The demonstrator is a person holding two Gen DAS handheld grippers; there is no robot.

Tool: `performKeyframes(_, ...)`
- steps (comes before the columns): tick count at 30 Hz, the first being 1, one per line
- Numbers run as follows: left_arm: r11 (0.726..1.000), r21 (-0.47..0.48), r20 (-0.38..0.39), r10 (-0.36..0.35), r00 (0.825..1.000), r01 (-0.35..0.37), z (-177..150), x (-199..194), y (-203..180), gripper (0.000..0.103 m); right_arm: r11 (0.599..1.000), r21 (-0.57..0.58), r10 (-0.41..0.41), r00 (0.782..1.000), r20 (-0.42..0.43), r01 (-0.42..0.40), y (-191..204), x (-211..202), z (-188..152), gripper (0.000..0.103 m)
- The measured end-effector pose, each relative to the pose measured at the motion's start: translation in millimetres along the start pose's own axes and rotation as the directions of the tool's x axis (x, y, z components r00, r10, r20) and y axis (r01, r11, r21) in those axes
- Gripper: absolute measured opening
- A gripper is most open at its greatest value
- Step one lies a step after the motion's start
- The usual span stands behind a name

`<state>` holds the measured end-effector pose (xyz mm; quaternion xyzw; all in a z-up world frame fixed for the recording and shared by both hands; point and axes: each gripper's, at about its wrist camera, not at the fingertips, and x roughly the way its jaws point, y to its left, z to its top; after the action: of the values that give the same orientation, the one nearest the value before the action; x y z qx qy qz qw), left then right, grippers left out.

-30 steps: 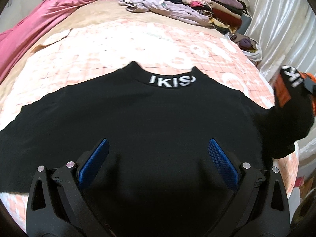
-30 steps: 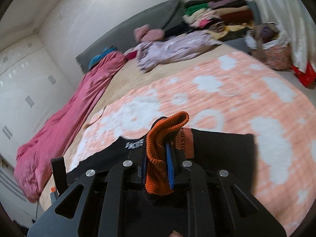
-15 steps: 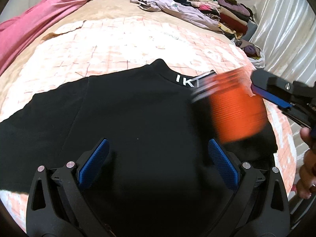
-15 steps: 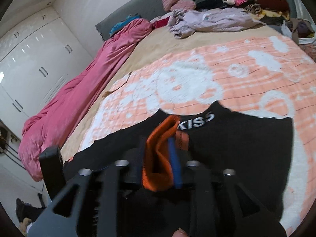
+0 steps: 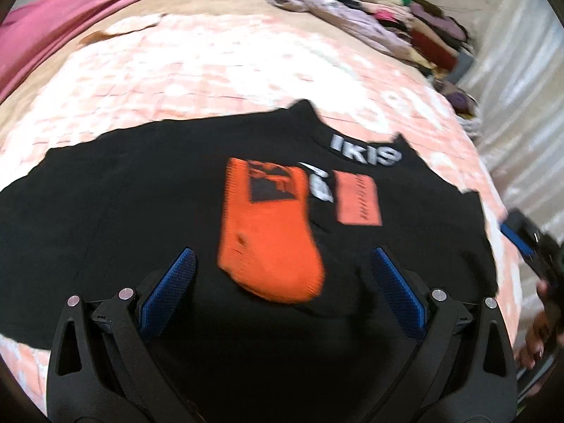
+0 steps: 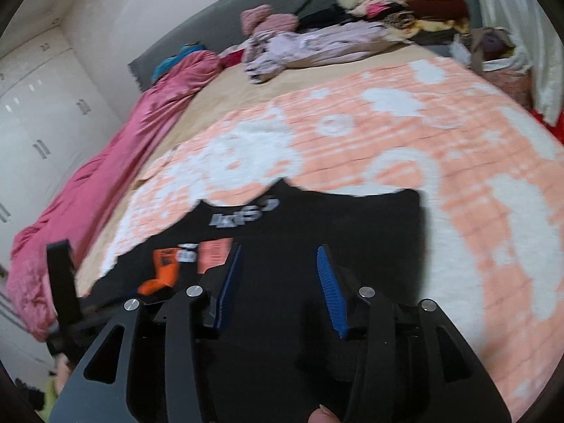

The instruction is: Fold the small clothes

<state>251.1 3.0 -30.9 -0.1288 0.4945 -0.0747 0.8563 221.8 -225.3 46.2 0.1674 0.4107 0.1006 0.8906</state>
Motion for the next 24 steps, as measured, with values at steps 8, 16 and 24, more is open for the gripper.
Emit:
performKeyframes(8,0.997,-0.023,0.032,-0.071,0.997,0.072,6,9,1,0.018,0.981,0.097,-0.173,0.983,0.069,0.166,-61,-20,-18,0.052)
performKeyframes(16,0.996,0.033,0.167,-0.085,0.982,0.080,-4,-46,5,0.015,0.976,0.060,-0.215,0.973,0.083,0.210,-67,-25,-32,0.052)
performKeyframes(24,1.000,0.029,0.107,0.003,0.994,-0.006,-8,-20,24,0.020,0.966,-0.033,-0.253,0.965,0.069,0.256,-43,-11,-37,0.052)
